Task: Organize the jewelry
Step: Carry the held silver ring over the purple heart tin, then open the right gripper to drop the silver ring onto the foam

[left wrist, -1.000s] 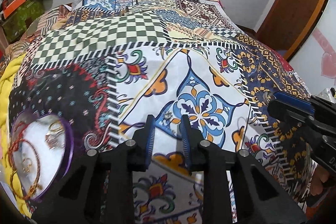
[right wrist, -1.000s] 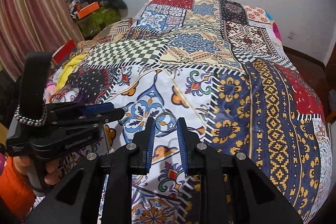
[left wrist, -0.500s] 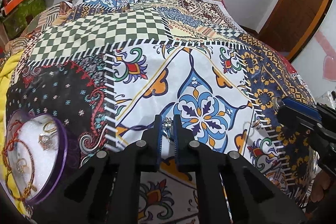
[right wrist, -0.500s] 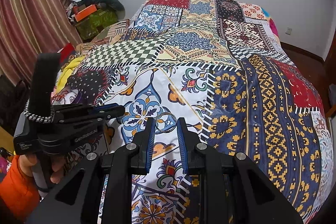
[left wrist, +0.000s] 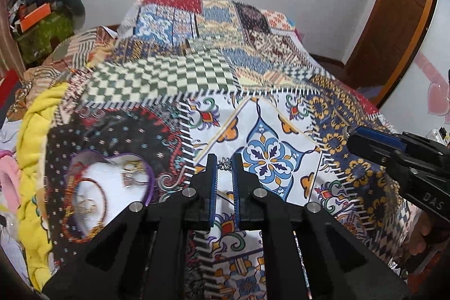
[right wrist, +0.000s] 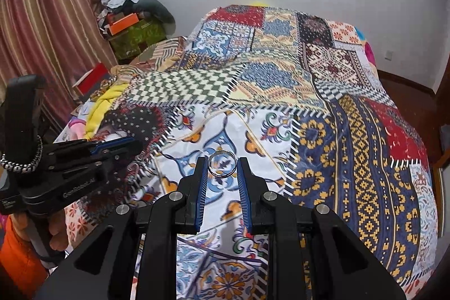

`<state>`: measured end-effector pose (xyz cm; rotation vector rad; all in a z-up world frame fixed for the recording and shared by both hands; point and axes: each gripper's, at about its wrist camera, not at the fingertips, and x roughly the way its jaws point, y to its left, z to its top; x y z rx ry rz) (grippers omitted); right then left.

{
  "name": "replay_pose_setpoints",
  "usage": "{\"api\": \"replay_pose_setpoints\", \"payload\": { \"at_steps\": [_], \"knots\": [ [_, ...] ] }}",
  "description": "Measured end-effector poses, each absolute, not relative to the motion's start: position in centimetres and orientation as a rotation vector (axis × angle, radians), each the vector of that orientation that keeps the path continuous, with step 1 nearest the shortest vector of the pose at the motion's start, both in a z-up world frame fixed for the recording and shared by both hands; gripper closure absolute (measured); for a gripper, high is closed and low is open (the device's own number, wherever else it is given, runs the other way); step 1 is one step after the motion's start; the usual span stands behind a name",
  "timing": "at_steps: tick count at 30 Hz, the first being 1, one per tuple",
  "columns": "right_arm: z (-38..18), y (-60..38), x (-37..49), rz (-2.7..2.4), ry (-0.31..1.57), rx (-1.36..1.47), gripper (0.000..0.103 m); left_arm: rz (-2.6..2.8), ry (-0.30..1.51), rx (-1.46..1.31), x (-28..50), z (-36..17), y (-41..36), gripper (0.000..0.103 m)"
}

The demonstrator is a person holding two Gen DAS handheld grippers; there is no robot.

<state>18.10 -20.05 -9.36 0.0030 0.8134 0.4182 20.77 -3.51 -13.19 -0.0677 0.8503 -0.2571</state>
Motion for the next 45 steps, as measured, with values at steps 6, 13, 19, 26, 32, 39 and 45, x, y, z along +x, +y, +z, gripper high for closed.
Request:
{"api": "replay_pose_setpoints", "payload": {
  "at_steps": [6,13,19,26,32,39,45],
  "knots": [
    [-7.7,-18.0,17.5,0.450,0.772,-0.021,0.084,-0.225,0.809,-0.090,19.4,-11.5,-1.5,0.095],
    [-6.5,-14.6,16.7,0.515,0.736,-0.043,0.084,-0.186,0.761,-0.112,17.6,-10.1,1.5,0.095],
    [-6.6,-11.5,16.2,0.579,0.734,-0.069,0.084,-0.139,0.739,-0.126,16.3,-9.9,4.2,0.095],
    [-7.4,-8.6,16.5,0.627,0.752,-0.094,0.084,-0.089,0.731,-0.142,15.7,-10.3,6.8,0.095],
    [-8.3,-6.5,17.4,0.659,0.772,-0.112,0.084,-0.071,0.721,-0.154,15.8,-10.4,8.3,0.095],
    [-9.5,-4.7,18.6,0.693,0.800,-0.117,0.084,-0.079,0.730,-0.161,16.6,-11.1,8.9,0.095],
    [-10.6,-3.9,19.5,0.711,0.825,-0.116,0.084,-0.096,0.780,-0.162,17.5,-13.2,8.5,0.095]
  ]
}}
